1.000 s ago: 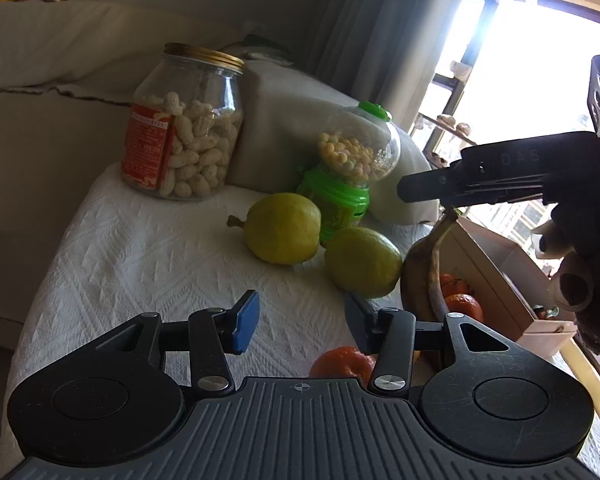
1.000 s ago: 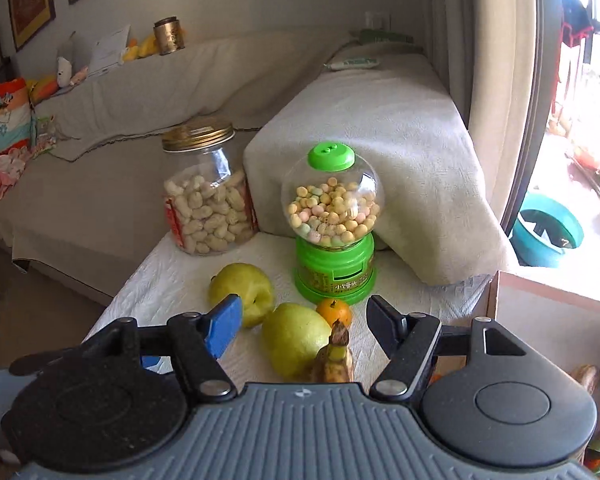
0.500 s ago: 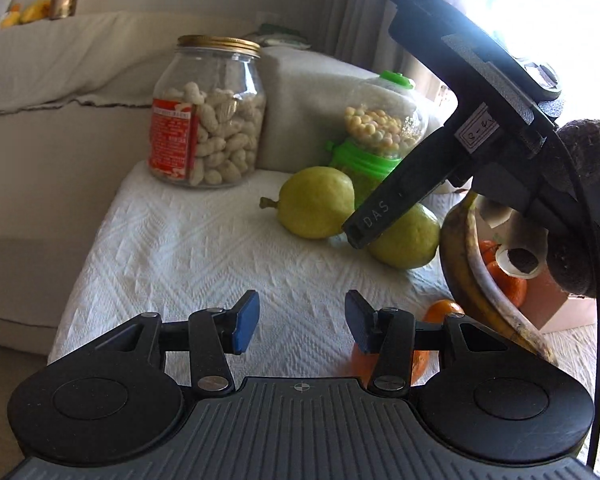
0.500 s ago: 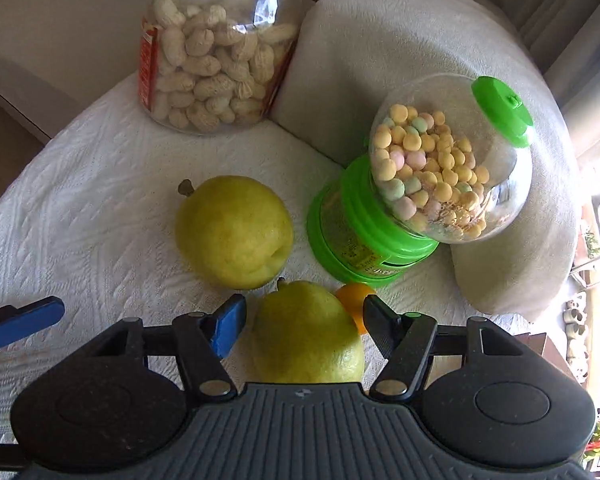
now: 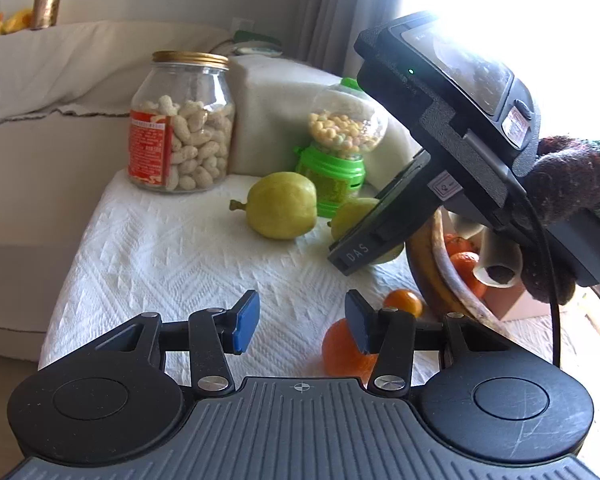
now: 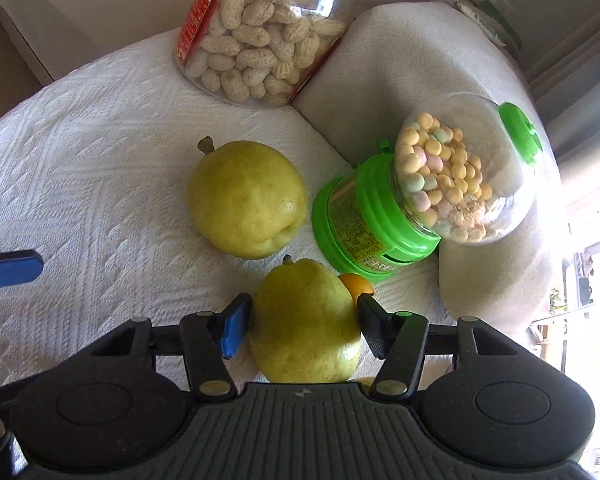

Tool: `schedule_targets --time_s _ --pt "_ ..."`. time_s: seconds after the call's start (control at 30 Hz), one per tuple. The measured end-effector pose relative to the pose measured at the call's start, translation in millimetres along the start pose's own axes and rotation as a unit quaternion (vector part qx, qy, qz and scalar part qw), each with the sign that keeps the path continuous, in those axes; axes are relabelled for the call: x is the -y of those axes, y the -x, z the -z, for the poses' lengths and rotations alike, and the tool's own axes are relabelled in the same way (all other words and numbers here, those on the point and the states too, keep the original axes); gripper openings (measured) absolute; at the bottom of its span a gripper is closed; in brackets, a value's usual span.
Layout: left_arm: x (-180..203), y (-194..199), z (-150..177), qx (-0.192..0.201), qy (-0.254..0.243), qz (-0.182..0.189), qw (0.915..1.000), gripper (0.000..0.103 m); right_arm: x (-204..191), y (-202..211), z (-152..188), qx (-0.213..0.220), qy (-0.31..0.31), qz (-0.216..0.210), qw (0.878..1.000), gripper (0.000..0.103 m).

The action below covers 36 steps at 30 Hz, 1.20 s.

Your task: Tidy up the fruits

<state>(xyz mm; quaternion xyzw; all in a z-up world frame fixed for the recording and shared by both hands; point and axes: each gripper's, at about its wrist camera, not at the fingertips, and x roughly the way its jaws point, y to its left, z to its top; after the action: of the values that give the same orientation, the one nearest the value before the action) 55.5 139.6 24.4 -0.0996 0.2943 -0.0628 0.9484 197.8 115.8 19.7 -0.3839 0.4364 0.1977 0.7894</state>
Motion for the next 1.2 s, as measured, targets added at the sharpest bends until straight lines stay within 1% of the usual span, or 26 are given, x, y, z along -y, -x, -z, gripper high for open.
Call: schedule_targets --time_s 0.07,0.17,0.23,0.33,0.37,0.4,0.43,0.5,0.57,0.63,0.7,0.77,0.83,0.9,0.93,0.97,1.1,1.13,1.2 --pt "2 4 1 -0.005 -0.001 0.002 1.0 0.052 13 10 7 0.014 -0.028 -0.015 0.999 0.057" --pt "4 6 2 -0.011 0.008 0.005 0.9999 0.052 36 30 9 0.044 -0.09 -0.049 0.994 0.057" --pt "9 9 2 -0.013 0.008 0.008 0.9999 0.052 55 47 11 0.069 -0.134 -0.074 0.986 0.057" --pt "17 17 1 -0.01 -0.001 0.011 0.9999 0.052 74 79 18 0.119 -0.158 -0.078 0.977 0.057" --pt "21 22 0 -0.008 -0.003 0.013 0.9999 0.052 80 93 22 0.14 -0.168 -0.078 0.973 0.057" --pt "24 26 0 -0.006 -0.006 0.014 0.9999 0.052 84 103 27 0.15 -0.176 -0.081 0.969 0.057" --pt "26 29 0 -0.004 -0.009 0.015 0.9998 0.052 90 117 33 0.164 -0.19 -0.091 0.964 0.057" --pt "31 34 0 0.001 -0.016 0.018 0.9997 0.052 96 135 51 0.18 -0.208 -0.109 0.955 0.057" --pt "34 34 0 0.0 -0.018 0.019 0.9996 0.052 93 148 74 0.193 -0.222 -0.123 0.948 0.057" --pt "35 32 2 -0.004 -0.02 0.02 0.9996 0.052 96 160 109 0.201 -0.248 -0.137 0.938 0.057" --pt "35 32 4 -0.005 -0.016 0.021 0.9996 0.052 99 158 144 0.202 -0.276 -0.136 0.93 0.057" --pt "35 30 5 -0.002 -0.008 0.019 0.9998 0.052 97 156 182 0.206 -0.303 -0.125 0.922 0.057" --pt "37 29 5 0.001 -0.008 0.013 0.9999 0.052 89 148 220 0.213 -0.324 -0.093 0.917 0.057" --pt "40 28 5 -0.001 -0.013 0.008 0.9999 0.052 82 138 249 0.212 -0.339 -0.062 0.914 0.057" --pt "42 28 4 -0.001 -0.016 0.007 0.9998 0.052 79 134 261 0.212 -0.347 -0.055 0.912 0.057" --pt "43 28 4 -0.001 -0.02 0.006 0.9998 0.052 78 129 275 0.215 -0.359 -0.053 0.907 0.057" --pt "49 26 0 0.0 -0.041 -0.008 0.9991 0.052 80 109 304 0.227 -0.399 -0.058 0.887 0.057" --pt "49 25 -1 -0.005 -0.041 -0.012 0.9991 0.052 80 103 307 0.226 -0.405 -0.06 0.884 0.057" --pt "49 22 -2 -0.012 -0.042 -0.018 0.9989 0.052 78 94 312 0.221 -0.408 -0.061 0.884 0.057"
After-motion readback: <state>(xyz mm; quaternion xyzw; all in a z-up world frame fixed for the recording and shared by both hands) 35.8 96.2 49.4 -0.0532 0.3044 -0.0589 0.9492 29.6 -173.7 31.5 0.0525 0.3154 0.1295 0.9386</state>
